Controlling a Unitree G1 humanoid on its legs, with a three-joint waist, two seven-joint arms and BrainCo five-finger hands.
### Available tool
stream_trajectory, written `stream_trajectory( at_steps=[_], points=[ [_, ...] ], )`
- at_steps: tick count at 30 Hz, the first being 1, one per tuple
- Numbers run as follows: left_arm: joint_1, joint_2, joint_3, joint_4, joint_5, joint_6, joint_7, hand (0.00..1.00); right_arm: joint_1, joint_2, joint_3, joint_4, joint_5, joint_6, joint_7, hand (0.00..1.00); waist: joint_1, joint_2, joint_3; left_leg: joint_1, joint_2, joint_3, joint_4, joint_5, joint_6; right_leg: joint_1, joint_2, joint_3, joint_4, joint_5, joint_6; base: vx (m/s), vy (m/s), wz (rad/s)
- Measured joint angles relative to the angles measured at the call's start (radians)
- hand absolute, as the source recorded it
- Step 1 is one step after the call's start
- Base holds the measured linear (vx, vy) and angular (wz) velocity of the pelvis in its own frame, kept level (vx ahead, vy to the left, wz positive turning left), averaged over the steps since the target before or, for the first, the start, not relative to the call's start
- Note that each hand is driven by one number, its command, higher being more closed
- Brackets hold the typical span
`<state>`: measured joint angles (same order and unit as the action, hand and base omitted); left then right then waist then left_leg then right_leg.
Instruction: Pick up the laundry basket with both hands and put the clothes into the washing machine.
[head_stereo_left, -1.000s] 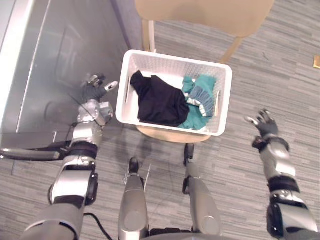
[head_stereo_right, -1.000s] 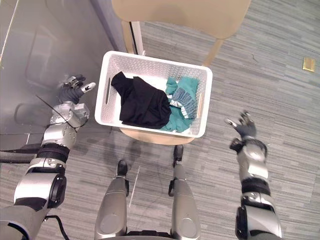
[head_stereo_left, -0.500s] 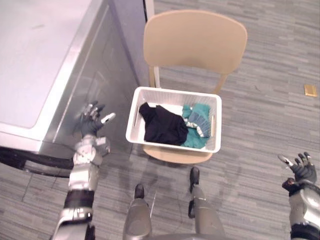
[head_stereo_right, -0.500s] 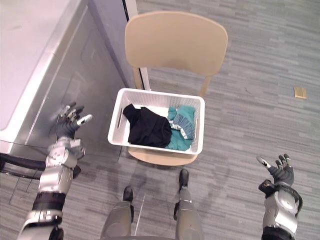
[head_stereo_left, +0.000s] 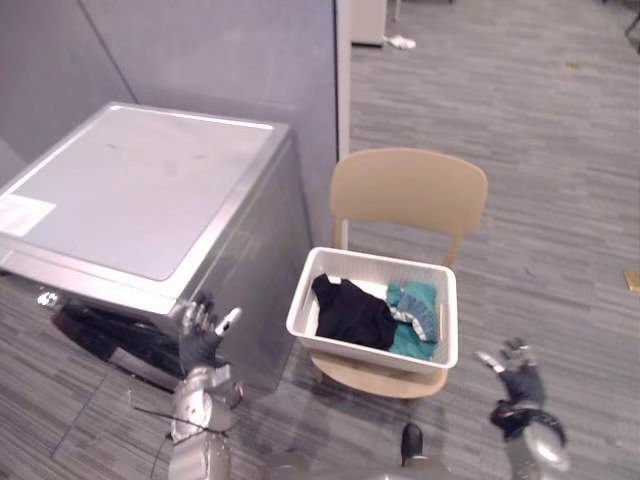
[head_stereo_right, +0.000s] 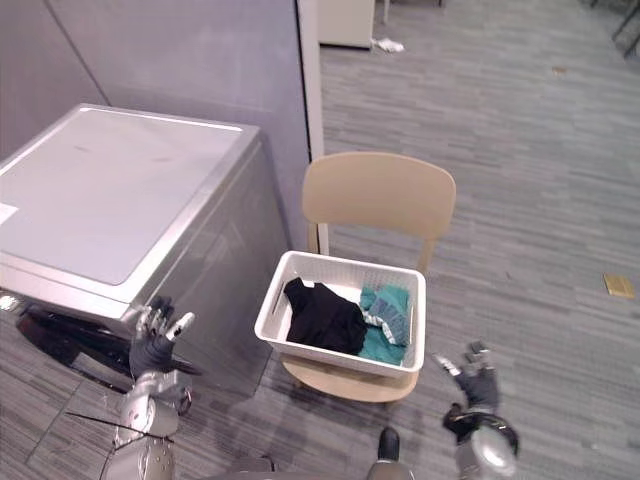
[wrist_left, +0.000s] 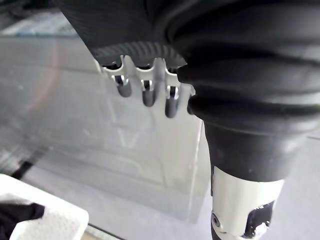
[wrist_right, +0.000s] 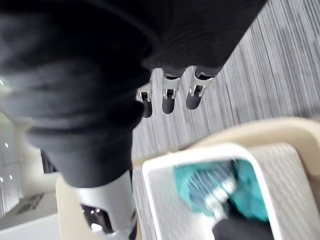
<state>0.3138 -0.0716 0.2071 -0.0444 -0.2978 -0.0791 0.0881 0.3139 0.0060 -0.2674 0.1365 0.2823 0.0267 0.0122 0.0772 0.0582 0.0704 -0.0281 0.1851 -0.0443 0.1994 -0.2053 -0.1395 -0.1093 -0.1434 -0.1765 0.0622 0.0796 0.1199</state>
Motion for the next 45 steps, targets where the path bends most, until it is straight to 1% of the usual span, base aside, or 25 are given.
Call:
stream_trajectory(
  at_steps=[4,8,11,12,13,14,15,17,19,20,21,22,23,25,28,29,31,33,34,36,37,39,40,42,45],
  points=[
    [0.066,-0.013,0.004,0.012,0.078,0.021,0.007,0.00,-0.007,0.015,0.165,0.080,-0.001,0.002,0.012,0.00,0.026,-0.006,-0.002,0.024,0.000,-0.049,-0.003,0.004,0.038,0.028,-0.018,-0.062,0.090,-0.066,0.000,-0.01,-0.037,0.55],
    [0.103,-0.022,0.039,0.029,0.123,0.042,0.049,0.00,-0.062,-0.003,0.249,0.158,-0.021,0.002,-0.001,0.00,0.048,-0.017,0.002,-0.004,-0.037,-0.102,0.004,0.083,0.153,0.081,-0.073,-0.205,0.110,-0.115,-0.001,-0.01,-0.062,1.09],
    [0.103,-0.023,0.097,0.073,0.140,0.045,0.110,0.00,-0.154,-0.034,0.248,0.221,-0.040,-0.001,-0.040,0.00,0.061,-0.005,0.016,-0.111,-0.055,-0.054,0.067,0.183,0.210,0.082,-0.098,-0.282,0.110,-0.124,-0.017,-0.10,-0.056,1.06],
    [0.096,-0.023,0.132,0.095,0.143,0.045,0.135,0.00,-0.185,-0.032,0.232,0.259,-0.045,-0.002,-0.058,0.00,0.068,-0.021,0.021,-0.128,-0.063,-0.057,0.024,0.254,0.186,0.078,-0.110,-0.298,0.094,-0.113,-0.041,-0.14,-0.062,0.92],
    [0.100,-0.024,0.149,0.105,0.143,0.045,0.151,0.00,-0.196,-0.024,0.224,0.271,-0.049,-0.002,-0.066,0.00,0.073,-0.024,0.023,-0.133,-0.058,-0.063,0.042,0.236,0.163,0.078,-0.114,-0.320,0.088,-0.108,-0.046,-0.12,-0.023,0.67],
    [0.108,-0.025,0.183,0.146,0.144,0.046,0.183,0.00,-0.207,-0.024,0.212,0.289,-0.051,-0.002,-0.081,0.00,0.079,-0.017,0.025,-0.156,-0.039,-0.061,0.189,0.158,0.126,0.079,-0.114,-0.344,0.099,-0.102,-0.052,-0.12,-0.014,0.39],
    [0.109,-0.020,0.200,0.209,0.144,0.046,0.210,0.00,-0.197,-0.028,0.201,0.297,-0.054,-0.005,-0.094,0.00,0.077,-0.020,0.024,-0.150,-0.018,-0.060,0.305,0.122,0.101,0.081,-0.119,-0.356,0.101,-0.099,-0.055,-0.09,0.004,0.31],
    [0.097,-0.014,0.196,0.333,0.143,0.048,0.230,0.00,-0.190,-0.045,0.175,0.341,-0.059,-0.010,-0.106,0.00,0.065,-0.021,0.023,-0.127,0.032,-0.061,0.390,0.110,0.081,0.087,-0.124,-0.383,0.090,-0.083,-0.049,-0.01,0.098,0.43],
    [0.077,-0.006,0.187,0.481,0.139,0.059,0.230,0.00,-0.196,-0.058,0.134,0.361,-0.061,-0.021,-0.120,0.00,0.038,-0.012,0.011,-0.094,0.088,-0.052,0.345,0.153,0.063,0.068,-0.130,-0.408,0.093,-0.051,-0.024,0.04,0.238,0.56],
    [0.035,0.009,0.195,0.614,0.133,0.075,0.237,0.00,-0.212,-0.062,0.094,0.396,-0.063,-0.019,-0.125,0.00,0.009,-0.027,0.001,-0.041,0.066,-0.014,0.201,0.122,0.023,0.071,-0.137,-0.430,0.060,-0.015,-0.021,0.02,0.193,0.53],
    [0.027,0.012,0.195,0.632,0.132,0.076,0.240,0.00,-0.214,-0.062,0.088,0.401,-0.063,-0.019,-0.125,0.00,0.004,-0.034,-0.003,-0.039,0.064,-0.008,0.181,0.120,0.019,0.071,-0.137,-0.433,0.048,-0.009,-0.026,-0.02,0.229,0.68],
    [0.001,0.035,0.184,0.693,0.135,0.083,0.241,0.00,-0.218,-0.063,0.081,0.426,-0.067,-0.017,-0.129,0.00,-0.008,-0.041,-0.008,-0.028,0.060,0.001,0.104,0.102,-0.008,0.073,-0.134,-0.452,0.007,0.022,-0.023,-0.07,0.184,0.47],
    [-0.026,0.053,0.166,0.755,0.137,0.091,0.239,0.00,-0.225,-0.066,0.075,0.444,-0.071,-0.018,-0.141,0.00,-0.007,-0.046,-0.009,-0.017,0.063,0.006,0.059,0.077,-0.045,0.073,-0.133,-0.457,-0.006,0.042,-0.001,-0.09,0.228,0.42],
    [-0.045,0.064,0.129,0.825,0.146,0.103,0.227,0.00,-0.249,-0.070,0.067,0.479,-0.077,-0.017,-0.146,0.00,-0.007,-0.045,-0.008,-0.001,0.055,0.026,0.026,0.063,-0.067,0.073,-0.142,-0.453,-0.016,0.068,-0.007,-0.12,0.203,0.10],
    [-0.048,0.064,0.093,0.883,0.184,0.103,0.205,0.00,-0.253,-0.074,0.068,0.480,-0.090,-0.017,-0.145,0.00,-0.006,-0.038,-0.004,0.036,0.029,0.048,-0.026,0.058,-0.060,0.082,-0.176,-0.447,-0.009,0.089,-0.003,-0.19,0.141,0.06],
    [-0.048,0.063,0.079,0.918,0.190,0.102,0.196,0.00,-0.268,-0.085,0.069,0.480,-0.096,-0.019,-0.145,0.00,-0.008,-0.021,0.003,0.052,0.015,0.056,-0.058,0.047,-0.047,0.076,-0.197,-0.444,0.016,0.078,0.004,-0.20,0.089,0.09],
    [-0.049,0.071,0.068,0.950,0.200,0.102,0.194,0.00,-0.282,-0.098,0.057,0.486,-0.101,-0.018,-0.144,0.00,-0.009,-0.020,0.029,0.059,-0.030,0.044,-0.073,0.043,-0.024,0.043,-0.253,-0.398,0.092,0.033,0.003,-0.25,0.088,0.21],
    [-0.053,0.074,0.069,0.998,0.217,0.104,0.182,0.00,-0.274,-0.096,0.031,0.486,-0.109,-0.014,-0.144,0.00,-0.015,0.002,0.042,0.050,-0.048,-0.009,-0.054,0.029,-0.011,0.015,-0.215,-0.231,0.137,-0.073,-0.059,-0.22,0.043,0.52],
    [-0.051,0.077,0.069,1.006,0.231,0.104,0.173,0.00,-0.266,-0.092,0.031,0.486,-0.113,-0.008,-0.144,0.00,-0.018,0.008,0.045,0.042,-0.049,-0.038,-0.052,0.030,-0.011,0.007,-0.169,-0.116,0.147,-0.124,-0.074,-0.14,0.011,0.88],
    [-0.056,0.094,0.074,1.009,0.278,0.105,0.171,0.00,-0.248,-0.056,0.040,0.480,-0.116,0.002,-0.139,0.00,-0.033,-0.024,0.056,0.015,-0.062,-0.113,-0.058,0.036,-0.001,-0.003,-0.084,0.099,0.180,-0.202,-0.028,-0.11,-0.053,1.15],
    [-0.060,0.096,0.081,1.008,0.295,0.106,0.168,0.00,-0.238,-0.043,0.042,0.467,-0.115,0.002,-0.137,0.00,-0.035,-0.029,0.056,0.008,-0.066,-0.131,-0.060,0.042,0.006,-0.003,-0.073,0.123,0.193,-0.213,-0.010,-0.06,-0.125,1.02],
    [-0.060,0.090,0.123,1.000,0.333,0.117,0.153,0.00,-0.189,0.002,0.088,0.418,-0.114,0.002,-0.121,0.00,-0.031,-0.071,0.051,0.007,-0.061,-0.175,-0.101,0.049,0.017,-0.004,-0.048,0.147,0.223,-0.231,0.017,-0.03,-0.146,0.84],
    [-0.061,0.091,0.130,0.997,0.342,0.119,0.152,0.00,-0.179,0.012,0.094,0.408,-0.113,0.002,-0.116,0.00,-0.032,-0.070,0.050,0.004,-0.057,-0.189,-0.117,0.055,0.027,-0.006,-0.039,0.148,0.224,-0.233,0.020,0.05,-0.149,0.66],
    [-0.078,0.088,0.149,0.977,0.351,0.120,0.152,0.00,-0.167,0.026,0.117,0.383,-0.098,0.000,-0.114,0.00,-0.030,-0.081,0.023,-0.002,-0.021,-0.202,-0.194,0.078,0.061,-0.016,0.002,0.153,0.217,-0.239,0.007,0.08,-0.152,0.50],
    [-0.111,0.087,0.143,0.949,0.353,0.120,0.154,0.00,-0.162,0.019,0.116,0.359,-0.095,-0.003,-0.117,0.00,-0.032,-0.088,0.008,-0.037,-0.028,-0.197,-0.123,0.091,0.050,-0.007,-0.002,0.121,0.186,-0.234,-0.003,0.11,-0.045,0.31]
  ],
)
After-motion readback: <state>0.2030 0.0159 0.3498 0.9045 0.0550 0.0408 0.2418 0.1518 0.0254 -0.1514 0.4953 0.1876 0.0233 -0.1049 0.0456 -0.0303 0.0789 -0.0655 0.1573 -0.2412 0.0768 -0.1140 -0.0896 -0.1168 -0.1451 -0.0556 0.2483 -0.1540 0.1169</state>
